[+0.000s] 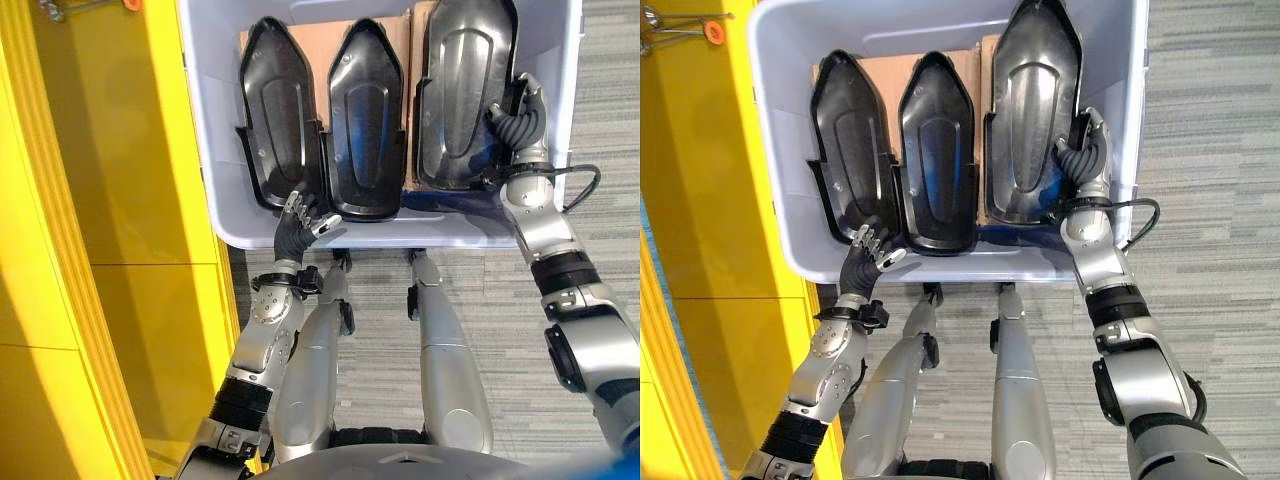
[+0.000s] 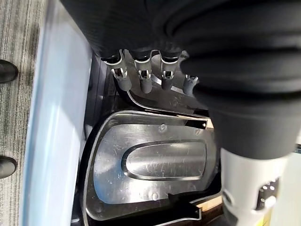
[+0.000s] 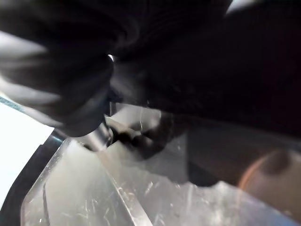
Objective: Move parts from the plastic box to the shelf.
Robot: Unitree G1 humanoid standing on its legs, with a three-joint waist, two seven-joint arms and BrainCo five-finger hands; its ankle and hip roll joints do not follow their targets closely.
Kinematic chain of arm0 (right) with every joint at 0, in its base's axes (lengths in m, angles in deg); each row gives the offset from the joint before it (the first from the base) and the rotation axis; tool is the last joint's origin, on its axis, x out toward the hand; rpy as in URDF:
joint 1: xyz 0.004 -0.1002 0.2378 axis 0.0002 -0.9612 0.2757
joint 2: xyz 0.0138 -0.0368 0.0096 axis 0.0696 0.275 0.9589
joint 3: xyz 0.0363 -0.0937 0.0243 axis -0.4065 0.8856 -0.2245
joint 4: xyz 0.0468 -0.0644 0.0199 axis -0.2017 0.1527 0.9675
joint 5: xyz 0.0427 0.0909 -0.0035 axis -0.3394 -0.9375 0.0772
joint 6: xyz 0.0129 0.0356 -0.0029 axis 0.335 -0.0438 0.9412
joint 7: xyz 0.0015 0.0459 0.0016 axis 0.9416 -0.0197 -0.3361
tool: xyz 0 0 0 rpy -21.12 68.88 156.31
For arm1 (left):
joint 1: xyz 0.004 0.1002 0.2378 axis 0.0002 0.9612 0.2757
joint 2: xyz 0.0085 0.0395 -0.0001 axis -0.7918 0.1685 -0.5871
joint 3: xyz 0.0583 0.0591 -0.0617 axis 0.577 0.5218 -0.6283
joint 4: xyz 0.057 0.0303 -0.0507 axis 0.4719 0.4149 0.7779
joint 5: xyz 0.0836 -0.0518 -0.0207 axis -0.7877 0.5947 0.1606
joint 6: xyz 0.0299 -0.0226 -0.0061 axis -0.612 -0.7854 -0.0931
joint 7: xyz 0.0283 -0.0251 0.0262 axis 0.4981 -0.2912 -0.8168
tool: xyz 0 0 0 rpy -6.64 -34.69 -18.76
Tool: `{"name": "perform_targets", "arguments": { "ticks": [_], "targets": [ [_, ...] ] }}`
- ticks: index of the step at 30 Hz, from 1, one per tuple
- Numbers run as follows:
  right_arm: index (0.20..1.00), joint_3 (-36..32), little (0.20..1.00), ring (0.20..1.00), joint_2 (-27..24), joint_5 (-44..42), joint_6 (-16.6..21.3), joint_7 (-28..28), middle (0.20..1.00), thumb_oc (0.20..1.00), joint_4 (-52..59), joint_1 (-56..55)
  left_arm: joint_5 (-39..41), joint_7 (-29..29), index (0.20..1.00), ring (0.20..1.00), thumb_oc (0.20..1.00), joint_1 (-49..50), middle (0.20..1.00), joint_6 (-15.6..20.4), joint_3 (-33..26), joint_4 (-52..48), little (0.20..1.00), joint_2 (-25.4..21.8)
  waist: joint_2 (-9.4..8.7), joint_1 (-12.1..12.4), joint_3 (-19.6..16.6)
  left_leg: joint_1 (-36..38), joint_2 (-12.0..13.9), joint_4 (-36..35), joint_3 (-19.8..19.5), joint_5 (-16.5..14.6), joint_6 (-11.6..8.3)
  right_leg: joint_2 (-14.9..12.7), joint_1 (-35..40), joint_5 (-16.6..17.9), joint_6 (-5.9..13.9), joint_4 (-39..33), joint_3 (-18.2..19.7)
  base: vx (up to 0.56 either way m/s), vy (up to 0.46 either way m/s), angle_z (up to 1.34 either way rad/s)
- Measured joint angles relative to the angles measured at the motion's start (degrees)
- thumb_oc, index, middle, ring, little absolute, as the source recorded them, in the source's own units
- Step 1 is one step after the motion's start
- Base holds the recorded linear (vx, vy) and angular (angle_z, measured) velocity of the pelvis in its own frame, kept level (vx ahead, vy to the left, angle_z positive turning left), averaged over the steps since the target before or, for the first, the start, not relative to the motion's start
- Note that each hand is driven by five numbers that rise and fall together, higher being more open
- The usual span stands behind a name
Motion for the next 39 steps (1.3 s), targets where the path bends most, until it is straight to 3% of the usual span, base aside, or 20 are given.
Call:
{"name": "perform_targets", "arguments": {
  "ticks": [12,15,22,27,33,39],
  "targets": [
    [0.200,-2.6,0.200,0.200,0.6,0.1,-3.4,-2.5,0.200,0.200,11.9,-15.0,0.0,0.0,1.000,1.000,1.000,1.5,1.000,-1.6,0.0,1.8,1.000,0.0,-0.45,-0.2,0.0,9.1,0.4,-1.3,-0.7,-0.2,0.06,0.3,11.4,1.3,0.07,-5.3,-1.2,0.00,0.002,0.02],
    [0.200,-4.1,0.200,0.200,2.7,1.0,-3.0,-3.6,0.200,0.200,19.6,-19.7,0.0,0.3,1.000,1.000,1.000,2.8,1.000,-2.2,-0.1,1.8,1.000,-0.1,-1.07,-0.6,-0.2,13.5,0.7,-2.2,-0.7,-0.6,-0.06,0.5,16.3,1.5,0.09,-7.4,-1.3,0.00,0.000,0.00],
    [0.200,-8.1,0.200,0.200,5.0,0.7,-1.6,-8.0,0.200,0.200,34.6,-27.7,0.0,2.0,1.000,1.000,1.000,6.8,1.000,-3.3,-1.6,1.8,1.000,-0.7,-2.67,-0.8,-1.2,16.0,1.0,-2.4,-0.2,-1.2,-0.42,0.8,19.7,2.0,0.25,-9.7,-1.2,0.04,-0.015,-0.03],
    [0.200,-12.1,0.200,0.200,7.4,-0.2,-0.5,-10.2,0.200,0.200,38.5,-31.7,0.0,2.9,1.000,1.000,1.000,9.1,1.000,-3.5,-3.2,1.9,1.000,-1.1,-3.53,-1.4,-3.1,18.5,1.2,-2.4,-0.3,-1.8,-0.56,1.0,22.9,2.3,-0.10,-11.0,-1.5,0.05,-0.039,0.01],
    [0.200,-12.8,0.200,0.200,10.6,-2.5,-0.5,-13.6,0.200,0.200,38.5,-37.2,0.0,4.2,1.000,1.000,1.000,12.1,1.000,-3.7,-5.4,4.0,1.000,-0.3,-3.55,-1.4,-8.1,22.8,1.4,-2.5,-0.8,-3.3,-1.14,1.2,29.0,2.4,-0.28,-14.4,-2.0,0.04,-0.048,0.04],
    [0.200,-12.0,0.200,0.200,14.2,-7.9,-0.7,-18.6,0.200,0.200,38.5,-40.0,0.0,5.1,1.000,1.000,1.000,17.8,1.000,-3.8,-9.2,6.0,1.000,3.6,-2.63,-0.5,-16.0,26.8,1.8,-2.5,-2.3,-4.6,-1.60,1.6,35.2,2.1,-0.66,-17.3,-3.5,0.03,-0.119,0.12]
  ]
}}
